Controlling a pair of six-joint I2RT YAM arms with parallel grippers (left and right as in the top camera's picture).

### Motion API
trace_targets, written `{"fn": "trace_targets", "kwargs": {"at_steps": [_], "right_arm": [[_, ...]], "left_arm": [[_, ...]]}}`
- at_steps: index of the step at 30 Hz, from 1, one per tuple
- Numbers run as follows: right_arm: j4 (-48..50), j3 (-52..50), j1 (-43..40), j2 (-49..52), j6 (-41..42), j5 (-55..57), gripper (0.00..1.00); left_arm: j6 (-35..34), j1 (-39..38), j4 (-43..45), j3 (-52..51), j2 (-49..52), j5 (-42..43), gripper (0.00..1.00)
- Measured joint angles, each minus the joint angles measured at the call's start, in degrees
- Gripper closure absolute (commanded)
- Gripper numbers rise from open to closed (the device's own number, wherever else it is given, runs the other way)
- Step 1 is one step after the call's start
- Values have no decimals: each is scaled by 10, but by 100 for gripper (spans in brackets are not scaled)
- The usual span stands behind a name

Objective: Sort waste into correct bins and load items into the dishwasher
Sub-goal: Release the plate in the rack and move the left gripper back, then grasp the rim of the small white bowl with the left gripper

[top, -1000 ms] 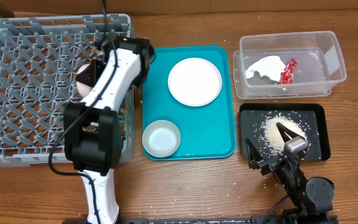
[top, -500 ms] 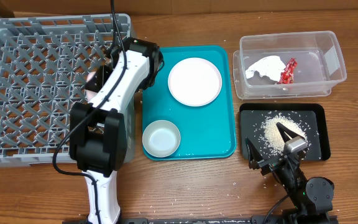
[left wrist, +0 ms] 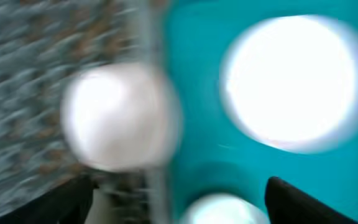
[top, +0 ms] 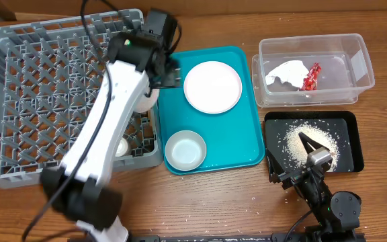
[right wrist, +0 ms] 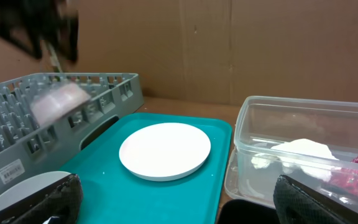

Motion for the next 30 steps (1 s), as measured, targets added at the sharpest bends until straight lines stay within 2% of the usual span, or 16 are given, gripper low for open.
{"fn": "trace_targets", "kwargs": {"at_steps": [4,10,14,17,19,21,23,24,30], "right_arm": [[0,0,0,0,0,0,0],[0,0,0,0,0,0,0],[0,0,0,0,0,0,0],[0,0,0,0,0,0,0],[0,0,0,0,0,0,0],[0,0,0,0,0,0,0],[0,0,0,0,0,0,0],[0,0,0,0,0,0,0],[0,0,0,0,0,0,0]], "left_arm": [[29,-18,-9,12,-54,73,20],[41,-13,-14,-16,-46,93,20],[43,-13,6,-36,-38,103,29],[43,-15,38,-61,-38,119,38],[38,-22,59,-99,-38,123,50],[32,-29,80,-146,-38,119,66],[14,-32,108,-203,-38,113,90],[7,-32,119,-231,-38,111,96],[-20,-13,120,-344,-35,104,96]]}}
